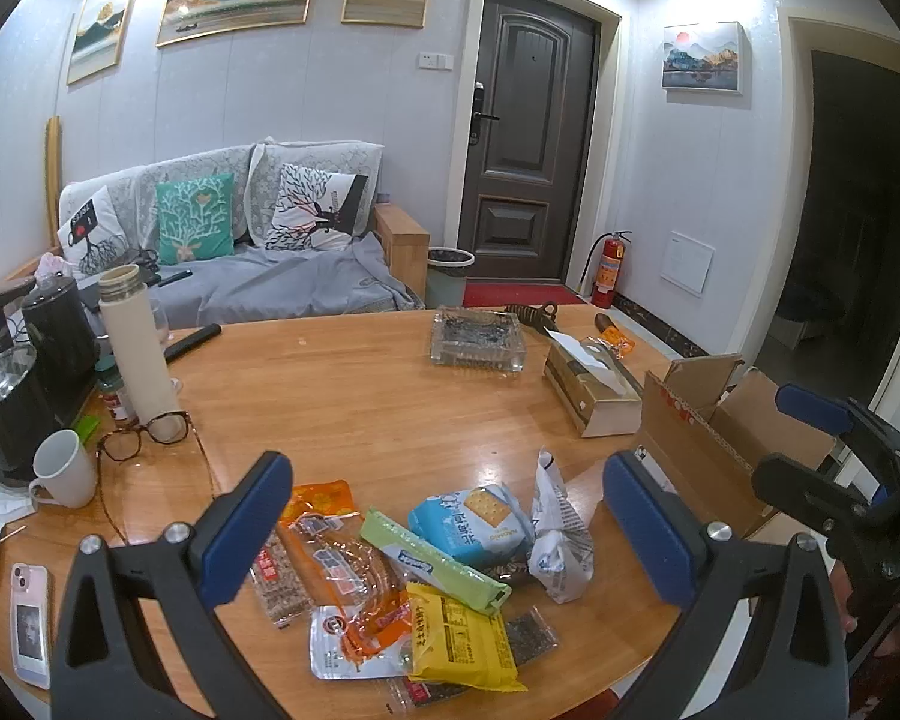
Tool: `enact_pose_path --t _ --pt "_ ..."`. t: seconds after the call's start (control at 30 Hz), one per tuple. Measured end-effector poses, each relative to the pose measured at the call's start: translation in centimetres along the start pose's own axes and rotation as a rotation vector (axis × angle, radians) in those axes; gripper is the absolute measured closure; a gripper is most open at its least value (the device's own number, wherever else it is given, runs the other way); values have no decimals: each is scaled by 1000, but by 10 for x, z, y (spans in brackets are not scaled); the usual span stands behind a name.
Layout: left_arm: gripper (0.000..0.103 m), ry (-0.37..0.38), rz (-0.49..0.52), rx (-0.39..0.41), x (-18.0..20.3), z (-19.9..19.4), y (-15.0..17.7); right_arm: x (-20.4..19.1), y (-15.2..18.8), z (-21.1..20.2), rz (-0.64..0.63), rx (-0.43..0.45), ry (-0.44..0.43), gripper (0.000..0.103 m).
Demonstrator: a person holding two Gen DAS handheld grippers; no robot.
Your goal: Organize snacks
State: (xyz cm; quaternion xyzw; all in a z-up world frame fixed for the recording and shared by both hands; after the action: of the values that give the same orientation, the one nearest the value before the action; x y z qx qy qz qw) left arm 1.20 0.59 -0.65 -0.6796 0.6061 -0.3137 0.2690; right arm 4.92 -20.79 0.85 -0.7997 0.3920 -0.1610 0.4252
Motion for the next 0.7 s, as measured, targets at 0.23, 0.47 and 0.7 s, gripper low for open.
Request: enact_pose_path --t 0.23,0.47,0.7 --pt "1 -5 -1 3 -1 -1 1 -2 0 -2 3 -3 -3 0" --pt "1 -10 0 3 -2 -2 1 -2 -1 -2 0 -3 5 0" --pt "1 -18 1 6 -3 -2 2 -3 -1 -1 9 -11 -4 0"
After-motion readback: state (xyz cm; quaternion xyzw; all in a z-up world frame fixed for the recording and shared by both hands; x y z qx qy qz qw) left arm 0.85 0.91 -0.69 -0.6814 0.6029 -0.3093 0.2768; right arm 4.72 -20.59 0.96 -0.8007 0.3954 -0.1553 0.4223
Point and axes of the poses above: each gripper's, at about its wrist camera, not at the fingertips, and z roughly the way its jaws point, x to its right, y to its underside, the point moved 2 cm from there along z, roughly the way its jaws point, and after that the axes turned 12 degrees about -x, right-handed, at the moved point
